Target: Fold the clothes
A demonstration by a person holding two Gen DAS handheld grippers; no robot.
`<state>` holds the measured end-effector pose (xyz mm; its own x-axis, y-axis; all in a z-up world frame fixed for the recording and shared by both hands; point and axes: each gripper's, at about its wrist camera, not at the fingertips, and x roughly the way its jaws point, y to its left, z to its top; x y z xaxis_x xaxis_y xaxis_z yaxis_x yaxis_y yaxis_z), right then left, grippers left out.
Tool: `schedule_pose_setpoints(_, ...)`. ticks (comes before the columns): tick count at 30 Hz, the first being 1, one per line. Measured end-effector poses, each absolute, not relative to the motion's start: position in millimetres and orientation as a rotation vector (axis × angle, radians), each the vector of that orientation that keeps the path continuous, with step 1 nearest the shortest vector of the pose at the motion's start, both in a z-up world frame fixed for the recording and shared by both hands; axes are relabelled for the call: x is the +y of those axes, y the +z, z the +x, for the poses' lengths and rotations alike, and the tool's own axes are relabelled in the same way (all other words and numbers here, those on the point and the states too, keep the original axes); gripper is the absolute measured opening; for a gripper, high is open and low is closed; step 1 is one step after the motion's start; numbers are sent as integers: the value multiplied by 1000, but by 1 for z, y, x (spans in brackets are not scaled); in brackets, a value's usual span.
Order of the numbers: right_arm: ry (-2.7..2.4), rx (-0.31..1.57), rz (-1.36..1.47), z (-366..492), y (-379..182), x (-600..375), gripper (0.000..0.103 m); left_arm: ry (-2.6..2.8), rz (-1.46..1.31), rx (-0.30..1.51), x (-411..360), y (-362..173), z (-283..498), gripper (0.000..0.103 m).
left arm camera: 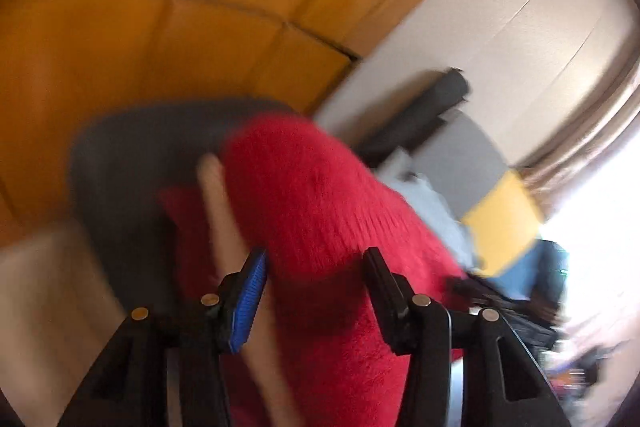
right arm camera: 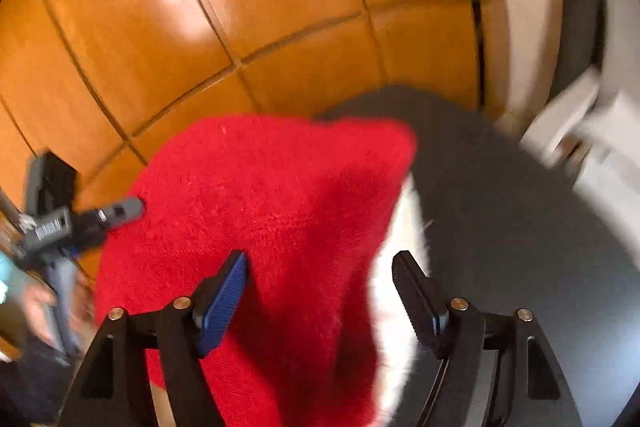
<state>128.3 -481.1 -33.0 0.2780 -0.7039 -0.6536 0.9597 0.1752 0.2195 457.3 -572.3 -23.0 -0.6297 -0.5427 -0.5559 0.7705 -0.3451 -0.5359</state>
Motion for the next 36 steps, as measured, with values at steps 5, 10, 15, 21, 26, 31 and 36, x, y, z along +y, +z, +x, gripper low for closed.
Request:
schedule_pose_setpoints(5,-1202,479,416,165,19,-478,75,-2131,289,847,-573,11,442,55)
schedule_pose_setpoints(10,-1144,653,511,193,-21,-509,76,-2173,512,893,-608,-27,395,52)
schedule_pose_setpoints(15,-1169,519,698,173,-87,-490,81,-2199,576,939,-611,-59,380,24)
schedule_pose_setpoints(21,-1235,530,661,178,-77,-481,82,-2131,549,799,-589,-38,368,26)
schedule_pose_setpoints(26,-1352,547,603,189,-39,-464,85,-1994,454,600,-541,6,381,59)
schedule_pose_setpoints(31,-1513,541,454,214,7,-422,102,-1891,428,418,-478,38,384,70)
schedule_pose_setpoints(36,-1534,511,454,228,33,-368,103,-1821,449,356,-428,49,387,70)
